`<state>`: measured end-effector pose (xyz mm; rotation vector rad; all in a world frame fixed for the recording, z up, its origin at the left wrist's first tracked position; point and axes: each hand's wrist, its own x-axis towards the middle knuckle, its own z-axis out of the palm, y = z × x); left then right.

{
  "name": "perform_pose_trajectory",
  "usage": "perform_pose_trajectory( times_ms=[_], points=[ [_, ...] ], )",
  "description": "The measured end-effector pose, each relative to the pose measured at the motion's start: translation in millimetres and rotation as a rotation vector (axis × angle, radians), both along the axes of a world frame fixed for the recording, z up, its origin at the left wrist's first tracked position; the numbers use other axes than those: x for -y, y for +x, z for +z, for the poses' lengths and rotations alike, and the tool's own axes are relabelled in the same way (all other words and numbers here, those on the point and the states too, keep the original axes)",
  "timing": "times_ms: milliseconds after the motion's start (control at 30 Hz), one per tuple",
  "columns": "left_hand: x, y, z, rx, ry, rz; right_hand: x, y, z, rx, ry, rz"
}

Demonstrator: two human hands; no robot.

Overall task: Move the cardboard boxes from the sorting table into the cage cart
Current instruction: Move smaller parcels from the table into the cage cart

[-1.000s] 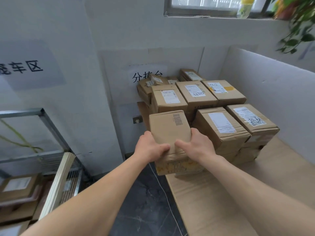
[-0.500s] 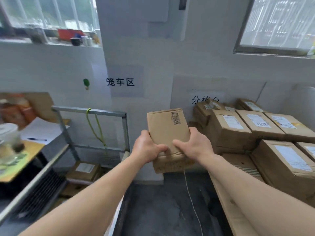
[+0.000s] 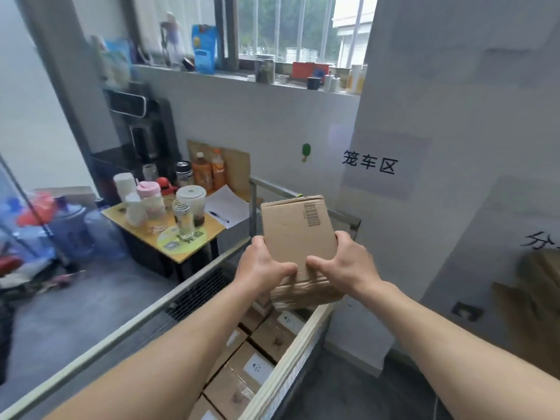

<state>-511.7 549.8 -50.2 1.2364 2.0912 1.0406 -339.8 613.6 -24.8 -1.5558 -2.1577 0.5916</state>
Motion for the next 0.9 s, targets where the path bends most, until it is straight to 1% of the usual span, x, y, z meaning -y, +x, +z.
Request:
perform_pose_trajectory(
  times_ms=[300, 500, 700, 900],
  points=[
    [-10, -41, -15, 0.028, -0.076, 0.335, -67, -74, -27, 0.041, -0.027, 0.332],
    [-1, -52, -35, 0.058, -0.112, 0.506, -80, -106, -48, 0.059, -0.061, 0.49],
    [-1, -68, -52, 0.086, -0.163, 0.569, -86, -133, -70, 0.061, -0.117, 0.569],
    [-4, -101, -78, 0.15, -0.163, 0.585, -89, -166, -88, 0.108, -0.145, 0.564]
  ],
)
